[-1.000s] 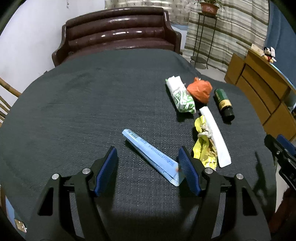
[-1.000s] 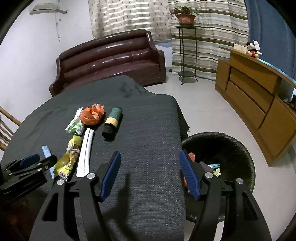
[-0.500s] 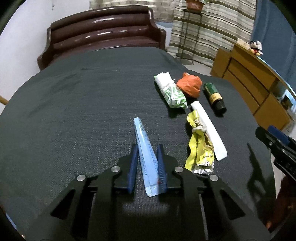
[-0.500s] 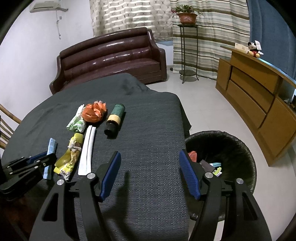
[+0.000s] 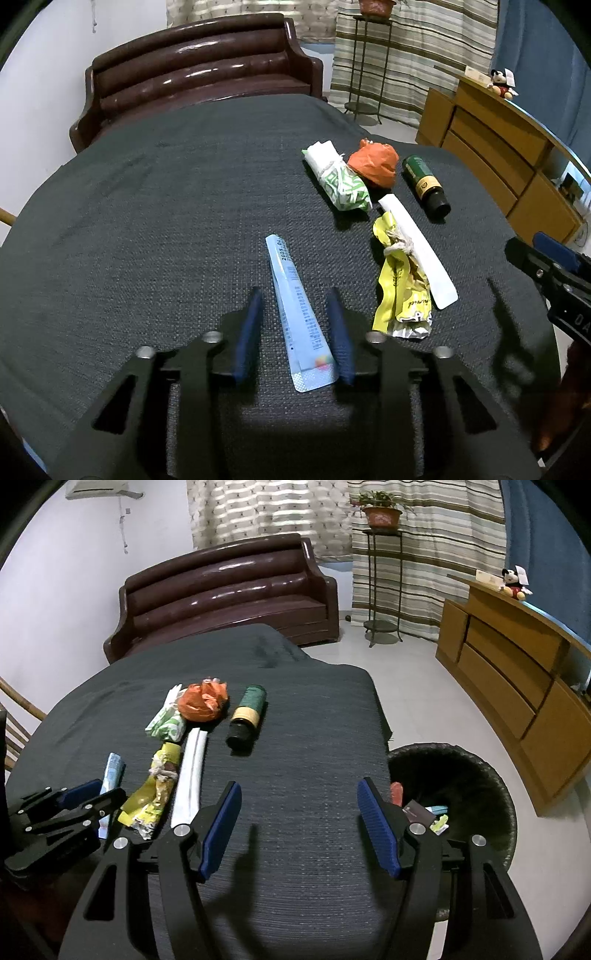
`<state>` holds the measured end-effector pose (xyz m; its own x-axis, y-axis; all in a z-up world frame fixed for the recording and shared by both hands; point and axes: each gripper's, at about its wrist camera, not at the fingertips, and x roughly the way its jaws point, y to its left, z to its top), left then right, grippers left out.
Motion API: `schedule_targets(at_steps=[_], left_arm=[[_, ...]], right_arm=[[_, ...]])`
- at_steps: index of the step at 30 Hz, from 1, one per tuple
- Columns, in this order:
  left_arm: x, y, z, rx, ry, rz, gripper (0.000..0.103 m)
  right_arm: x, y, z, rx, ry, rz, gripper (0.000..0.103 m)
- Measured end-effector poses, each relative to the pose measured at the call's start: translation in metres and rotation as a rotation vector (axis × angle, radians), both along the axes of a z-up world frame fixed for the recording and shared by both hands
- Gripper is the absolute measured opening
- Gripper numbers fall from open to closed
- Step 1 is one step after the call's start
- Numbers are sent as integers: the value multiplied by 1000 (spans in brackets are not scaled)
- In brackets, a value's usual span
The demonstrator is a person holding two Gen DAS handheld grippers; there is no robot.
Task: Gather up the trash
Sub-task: 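Grasp the blue-and-white tube with the left tool while the right tool grasps the white strip, then carry the blue tube and white strip over the bin and open both tools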
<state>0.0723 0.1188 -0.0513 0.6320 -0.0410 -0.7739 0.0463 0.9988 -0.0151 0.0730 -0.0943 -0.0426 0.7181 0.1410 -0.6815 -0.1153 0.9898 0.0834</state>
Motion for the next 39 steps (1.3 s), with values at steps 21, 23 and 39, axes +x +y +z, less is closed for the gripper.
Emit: schedule_targets(at_steps=[21,23,39], left_arm=[[-9,35,5,3,-31,19,14],[-9,38,6,5,-36,25,14],[-11,51,5,-28,-46,23,14]], right_arm=[[22,66,-8,-77,83,128,53],[26,71,-10,-84,95,134,50],[18,83,-13,-85,110,170,21]])
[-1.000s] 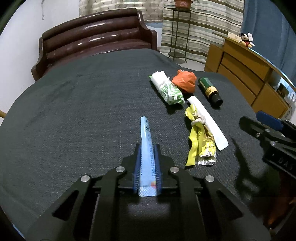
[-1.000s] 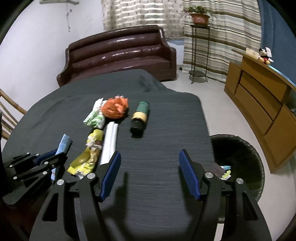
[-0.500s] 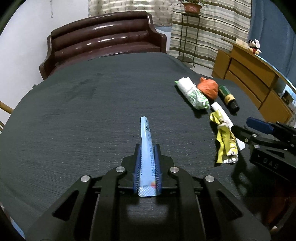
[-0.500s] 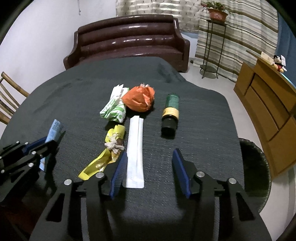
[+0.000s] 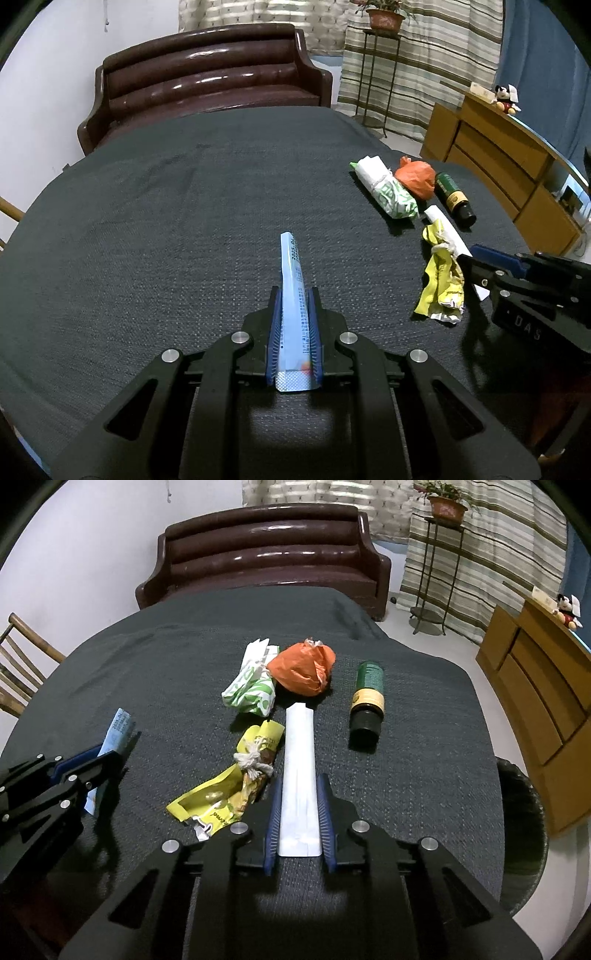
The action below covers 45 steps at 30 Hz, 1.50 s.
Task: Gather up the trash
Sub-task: 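Carry the blue tube and white strip over the bin and open both tools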
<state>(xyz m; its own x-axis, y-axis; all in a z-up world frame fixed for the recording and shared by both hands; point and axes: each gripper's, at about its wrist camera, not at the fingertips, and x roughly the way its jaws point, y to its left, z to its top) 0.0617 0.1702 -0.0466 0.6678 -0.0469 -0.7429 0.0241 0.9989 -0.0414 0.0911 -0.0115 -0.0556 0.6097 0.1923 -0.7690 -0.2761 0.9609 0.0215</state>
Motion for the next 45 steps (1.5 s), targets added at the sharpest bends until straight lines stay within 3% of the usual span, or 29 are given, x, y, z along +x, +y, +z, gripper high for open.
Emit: schedule_targets(at_steps=[20,45], left_arm=[[-20,-41,24,-19,-89,-39,14],[-16,-165,46,-34,-176,-247,14]], right_arm=[[-31,-44,22,18,-104,-93,20],[-46,-162,35,3,-192,-318,20]])
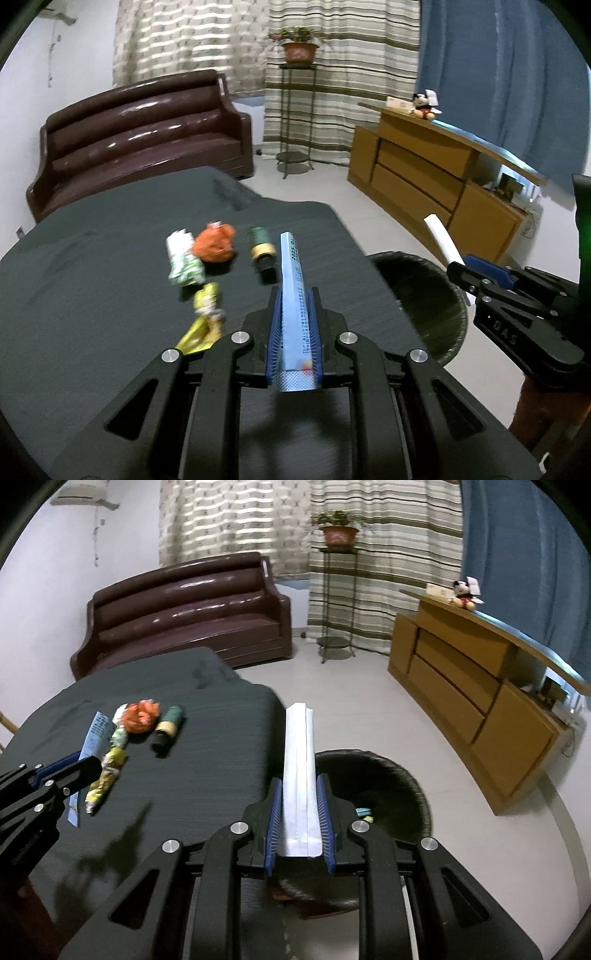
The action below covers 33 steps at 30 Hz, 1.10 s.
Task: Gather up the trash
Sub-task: 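Carry the blue tube and white strip over the bin and open both tools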
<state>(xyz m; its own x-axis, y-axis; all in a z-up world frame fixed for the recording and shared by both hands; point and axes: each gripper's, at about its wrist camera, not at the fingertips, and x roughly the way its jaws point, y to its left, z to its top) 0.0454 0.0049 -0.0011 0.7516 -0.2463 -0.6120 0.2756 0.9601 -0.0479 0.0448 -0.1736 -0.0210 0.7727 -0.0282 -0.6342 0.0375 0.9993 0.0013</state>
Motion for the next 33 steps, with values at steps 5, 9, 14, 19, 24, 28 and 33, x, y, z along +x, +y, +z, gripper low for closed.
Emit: schedule_targets(at_steps=[5,9,14,19,24,28,33], left_arm=[[5,-32,1,9,-17,-53,14],[9,-52,-1,12,-24,-83,14],[19,-73,-4,10,-19,-108,14],[33,-94,-11,25,-21,-126,14],[48,-113,-18,39,-14,-135,14],[58,-124,-22,54,-8,-142,15],[68,-134,-29,73,12,-147,15]], right_arm=[[-2,-21,-5,11,0,-48,20],[-1,-35,-10,20,3,-73,20],[4,-48,-14,21,1,-97,20],[9,-55,-18,28,0,-112,20],[13,-60,-21,35,-3,-123,20],[16,-64,-24,49,-1,-134,20],[23,-72,-28,65,1,-147,20]])
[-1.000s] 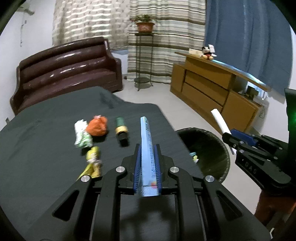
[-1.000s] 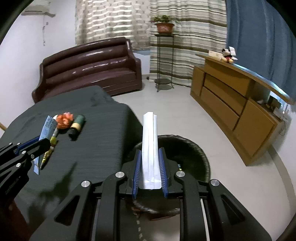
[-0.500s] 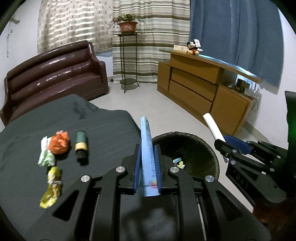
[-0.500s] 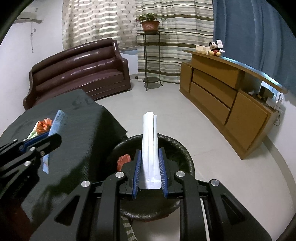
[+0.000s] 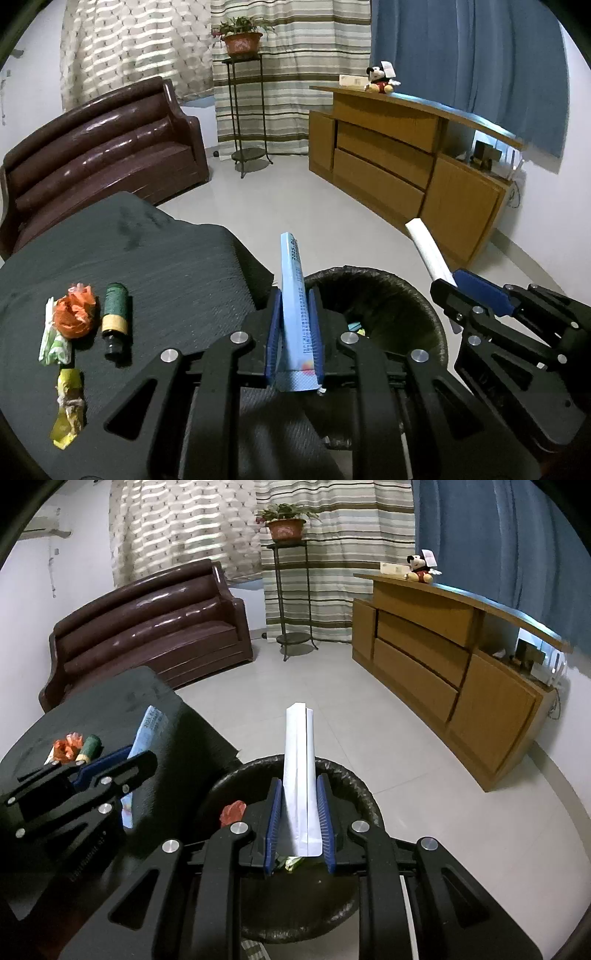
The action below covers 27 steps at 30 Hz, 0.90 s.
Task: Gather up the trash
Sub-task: 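Carry the blue tube and white strip over the bin and open both tools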
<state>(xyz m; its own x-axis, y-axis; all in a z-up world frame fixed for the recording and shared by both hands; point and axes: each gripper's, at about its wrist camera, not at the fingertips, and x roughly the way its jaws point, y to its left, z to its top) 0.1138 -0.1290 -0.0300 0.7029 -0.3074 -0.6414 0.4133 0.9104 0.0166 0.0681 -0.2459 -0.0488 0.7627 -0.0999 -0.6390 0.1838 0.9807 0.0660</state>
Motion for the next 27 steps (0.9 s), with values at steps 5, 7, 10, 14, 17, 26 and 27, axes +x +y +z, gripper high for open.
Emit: schedule_targets(at_steps=[5,7,10,14,17,26,27], left_arm=[[9,-6,-5,13,21,4,16],[11,-7,-6,10,33,12,18],[13,-5,-7,13,38,20,29],[15,-5,-5,14,36,28,39],[14,-4,-5,13,31,31,43],[13,-1,-3,6,25,37,53],[12,1,-2,4,23,39,54]], right_arm=[[8,-5,-3,12,8,-10,21],[10,-7,-5,16,13,-13,21],[10,-9,-6,26,14,-20,23],[8,-14,-4,30,7,-39,33],[7,-14,-2,27,3,-44,33],[7,-14,2,9,-3,-48,42],[6,-14,3,7,-4,-50,43]])
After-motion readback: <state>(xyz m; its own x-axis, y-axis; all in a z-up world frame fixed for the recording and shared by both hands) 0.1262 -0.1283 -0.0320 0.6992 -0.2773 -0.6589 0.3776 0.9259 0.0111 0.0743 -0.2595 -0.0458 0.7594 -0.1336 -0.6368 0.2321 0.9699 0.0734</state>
